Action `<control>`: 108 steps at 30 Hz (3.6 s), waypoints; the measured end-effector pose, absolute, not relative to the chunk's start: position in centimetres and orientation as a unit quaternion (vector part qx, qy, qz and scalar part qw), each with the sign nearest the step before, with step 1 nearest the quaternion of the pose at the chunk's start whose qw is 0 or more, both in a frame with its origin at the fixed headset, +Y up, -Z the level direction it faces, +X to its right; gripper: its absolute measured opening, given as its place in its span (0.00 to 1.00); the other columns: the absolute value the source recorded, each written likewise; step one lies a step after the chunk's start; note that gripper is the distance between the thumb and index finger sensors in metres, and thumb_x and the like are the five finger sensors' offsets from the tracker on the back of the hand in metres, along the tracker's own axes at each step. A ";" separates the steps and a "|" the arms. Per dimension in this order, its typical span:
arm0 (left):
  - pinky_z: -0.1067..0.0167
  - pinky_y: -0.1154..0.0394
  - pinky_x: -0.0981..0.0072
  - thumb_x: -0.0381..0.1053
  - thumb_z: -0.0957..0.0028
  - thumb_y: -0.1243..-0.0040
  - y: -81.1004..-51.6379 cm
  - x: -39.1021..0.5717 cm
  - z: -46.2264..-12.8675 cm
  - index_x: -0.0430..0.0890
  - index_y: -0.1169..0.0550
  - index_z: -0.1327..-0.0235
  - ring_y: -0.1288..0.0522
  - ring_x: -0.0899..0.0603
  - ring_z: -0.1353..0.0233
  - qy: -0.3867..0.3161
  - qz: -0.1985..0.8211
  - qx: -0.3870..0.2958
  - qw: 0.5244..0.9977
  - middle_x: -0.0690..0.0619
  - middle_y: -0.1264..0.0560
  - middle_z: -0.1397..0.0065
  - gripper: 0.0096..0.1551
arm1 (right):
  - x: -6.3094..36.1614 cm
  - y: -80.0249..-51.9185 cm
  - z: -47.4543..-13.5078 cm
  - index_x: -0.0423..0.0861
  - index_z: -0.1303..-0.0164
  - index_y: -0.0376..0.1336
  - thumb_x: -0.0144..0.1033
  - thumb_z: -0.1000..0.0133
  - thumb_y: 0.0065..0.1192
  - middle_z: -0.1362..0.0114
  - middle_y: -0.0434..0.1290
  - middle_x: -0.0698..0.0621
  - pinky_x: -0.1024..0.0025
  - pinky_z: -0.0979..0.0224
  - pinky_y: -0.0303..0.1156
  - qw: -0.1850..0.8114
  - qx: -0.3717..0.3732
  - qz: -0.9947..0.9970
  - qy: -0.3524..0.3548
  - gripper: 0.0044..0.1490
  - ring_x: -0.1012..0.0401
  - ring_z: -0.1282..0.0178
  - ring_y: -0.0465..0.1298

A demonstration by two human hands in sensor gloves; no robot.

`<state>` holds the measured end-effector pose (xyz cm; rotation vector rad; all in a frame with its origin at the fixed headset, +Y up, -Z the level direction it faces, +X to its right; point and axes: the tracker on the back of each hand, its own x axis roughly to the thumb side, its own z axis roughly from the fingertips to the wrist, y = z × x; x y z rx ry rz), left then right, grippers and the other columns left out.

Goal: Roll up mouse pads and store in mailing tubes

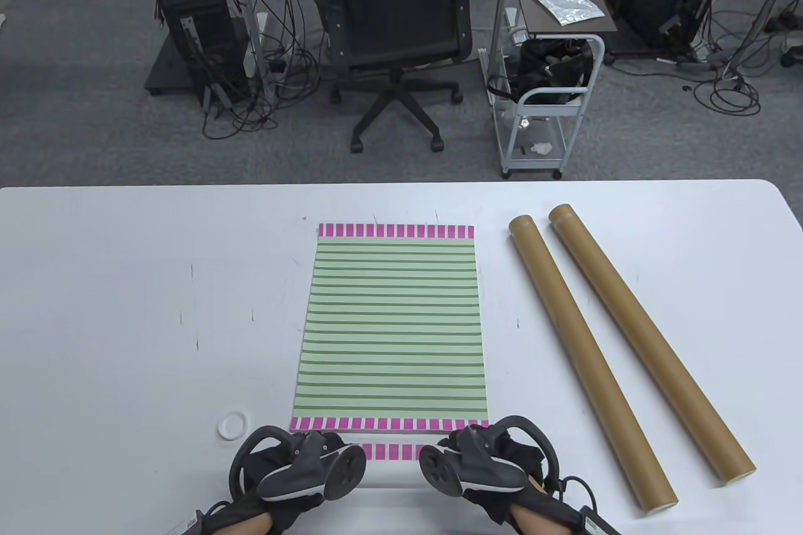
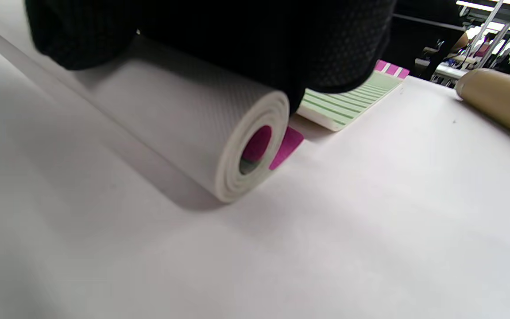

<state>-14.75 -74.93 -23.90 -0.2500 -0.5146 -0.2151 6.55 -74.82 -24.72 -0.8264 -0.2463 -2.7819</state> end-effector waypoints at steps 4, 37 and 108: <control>0.38 0.20 0.64 0.56 0.55 0.47 -75.0 -14.5 -23.5 0.60 0.26 0.37 0.19 0.50 0.35 -0.251 -0.128 -0.105 0.954 0.59 0.22 0.33 0.29 | 6.5 -74.9 -24.7 0.53 0.38 0.67 0.48 0.57 0.59 0.39 0.77 0.54 0.60 0.36 0.75 0.118 -0.283 -0.948 -0.080 0.35 0.57 0.45 0.79; 0.29 0.25 0.62 0.63 0.59 0.44 -76.1 -13.0 -22.7 0.64 0.39 0.29 0.27 0.51 0.23 -0.238 -0.169 -0.059 0.955 0.61 0.31 0.23 0.40 | 6.2 -76.0 -24.1 0.48 0.25 0.57 0.44 0.50 0.48 0.29 0.69 0.49 0.56 0.31 0.72 0.146 -0.291 -0.944 -0.057 0.39 0.53 0.36 0.74; 0.37 0.20 0.66 0.69 0.60 0.37 -72.9 -24.5 -27.7 0.68 0.25 0.54 0.18 0.59 0.50 -0.047 -0.161 0.180 0.969 0.67 0.20 0.53 0.21 | 25.5 -74.8 -38.0 0.43 0.18 0.36 0.69 0.58 0.53 0.18 0.54 0.41 0.46 0.27 0.68 0.099 0.238 -0.955 -0.145 0.67 0.43 0.24 0.66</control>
